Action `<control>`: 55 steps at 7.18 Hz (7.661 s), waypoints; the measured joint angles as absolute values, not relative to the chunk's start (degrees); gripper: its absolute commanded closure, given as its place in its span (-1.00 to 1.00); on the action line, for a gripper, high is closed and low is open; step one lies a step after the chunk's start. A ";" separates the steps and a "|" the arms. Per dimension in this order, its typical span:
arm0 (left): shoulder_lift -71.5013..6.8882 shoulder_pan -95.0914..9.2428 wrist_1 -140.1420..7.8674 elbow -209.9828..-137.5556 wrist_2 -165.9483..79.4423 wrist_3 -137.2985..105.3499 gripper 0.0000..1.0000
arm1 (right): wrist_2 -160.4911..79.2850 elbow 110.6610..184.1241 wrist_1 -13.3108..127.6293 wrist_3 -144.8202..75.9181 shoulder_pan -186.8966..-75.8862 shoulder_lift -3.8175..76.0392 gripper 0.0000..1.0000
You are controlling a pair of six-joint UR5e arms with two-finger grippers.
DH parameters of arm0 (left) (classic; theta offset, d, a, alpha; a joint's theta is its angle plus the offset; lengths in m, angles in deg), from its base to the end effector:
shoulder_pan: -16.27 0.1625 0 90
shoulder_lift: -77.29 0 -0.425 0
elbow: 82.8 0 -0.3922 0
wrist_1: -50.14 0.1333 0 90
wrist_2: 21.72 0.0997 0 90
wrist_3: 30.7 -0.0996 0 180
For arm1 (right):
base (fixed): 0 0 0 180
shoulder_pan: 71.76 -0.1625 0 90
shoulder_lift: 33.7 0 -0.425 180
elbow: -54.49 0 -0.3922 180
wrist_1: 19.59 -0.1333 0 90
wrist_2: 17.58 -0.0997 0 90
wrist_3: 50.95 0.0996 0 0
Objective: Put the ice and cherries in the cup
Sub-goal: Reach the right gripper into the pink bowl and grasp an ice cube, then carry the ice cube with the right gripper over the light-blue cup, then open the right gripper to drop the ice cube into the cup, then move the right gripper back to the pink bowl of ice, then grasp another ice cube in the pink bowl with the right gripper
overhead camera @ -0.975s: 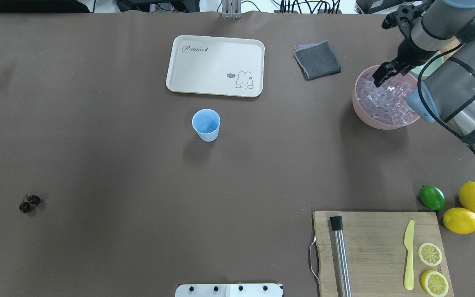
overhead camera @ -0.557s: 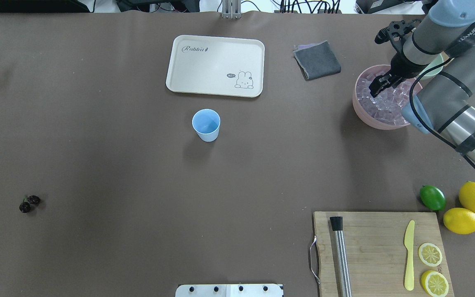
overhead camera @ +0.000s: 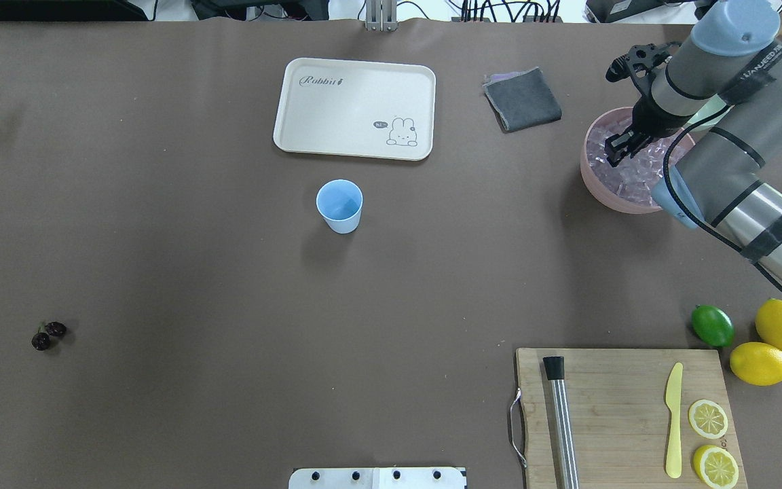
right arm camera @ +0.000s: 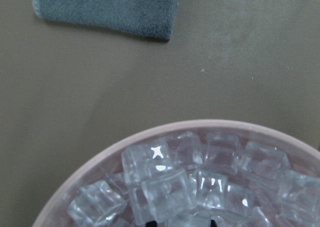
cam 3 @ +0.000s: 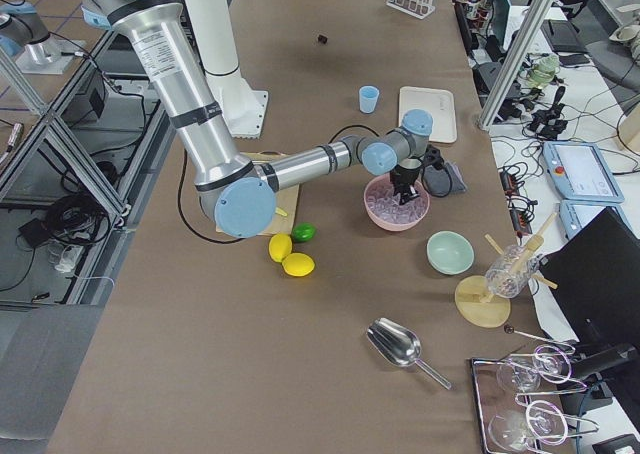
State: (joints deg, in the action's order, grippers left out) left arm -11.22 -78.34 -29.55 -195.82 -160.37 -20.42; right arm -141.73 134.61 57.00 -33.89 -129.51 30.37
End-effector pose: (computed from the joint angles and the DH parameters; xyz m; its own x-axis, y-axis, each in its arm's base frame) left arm -0.0957 -0.4582 0.4886 0.6454 -0.0835 -0.7592 0.1972 0.9785 0.0600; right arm -0.3028 -0.6249 0.4590 0.6646 -0.4294 0.6116 0.2821 0.9020 0.3268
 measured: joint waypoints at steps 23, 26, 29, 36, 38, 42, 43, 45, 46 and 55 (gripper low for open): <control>-11.32 -80.34 -29.64 -195.25 -160.52 -20.33 -0.96 | -127.74 138.47 71.03 13.56 -109.12 3.89 -0.73; -11.20 -80.46 -29.50 -195.95 -160.60 -20.26 -0.96 | -134.94 149.34 70.61 -13.50 -123.16 23.72 -0.73; -10.73 -80.73 -29.49 -196.90 -162.53 -20.17 -0.96 | -138.79 143.85 63.28 -31.27 -131.28 31.23 -0.73; -11.01 -81.44 -29.47 -196.85 -162.88 -20.08 -0.96 | -140.10 138.99 55.32 -28.42 -127.88 35.21 0.32; -10.76 -81.52 -29.48 -196.98 -162.93 -20.07 -0.96 | -140.18 138.93 55.39 -28.51 -127.48 35.37 0.61; -10.42 -81.96 -29.49 -196.94 -162.96 -20.12 -0.96 | -142.91 141.12 61.95 -28.65 -129.69 31.63 0.63; -10.37 -82.10 -29.49 -196.97 -162.96 -20.12 -0.96 | -143.68 142.81 68.17 -28.66 -130.43 28.41 0.59; -10.42 -82.28 -29.51 -196.97 -162.96 -20.12 -0.96 | -143.21 144.47 74.21 -30.40 -130.29 26.27 -0.21; -10.45 -82.35 -29.52 -197.07 -162.98 -20.11 -0.96 | -141.39 144.21 72.91 -34.54 -129.89 28.05 -0.31; -10.09 -83.57 -29.57 -197.99 -163.31 -20.16 -0.96 | -135.64 139.74 63.42 -39.55 -126.07 31.22 -0.28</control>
State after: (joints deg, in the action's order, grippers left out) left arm -10.09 -83.57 -29.57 -197.99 -163.31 -20.16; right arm -135.64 139.74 63.42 -39.55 -126.07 31.22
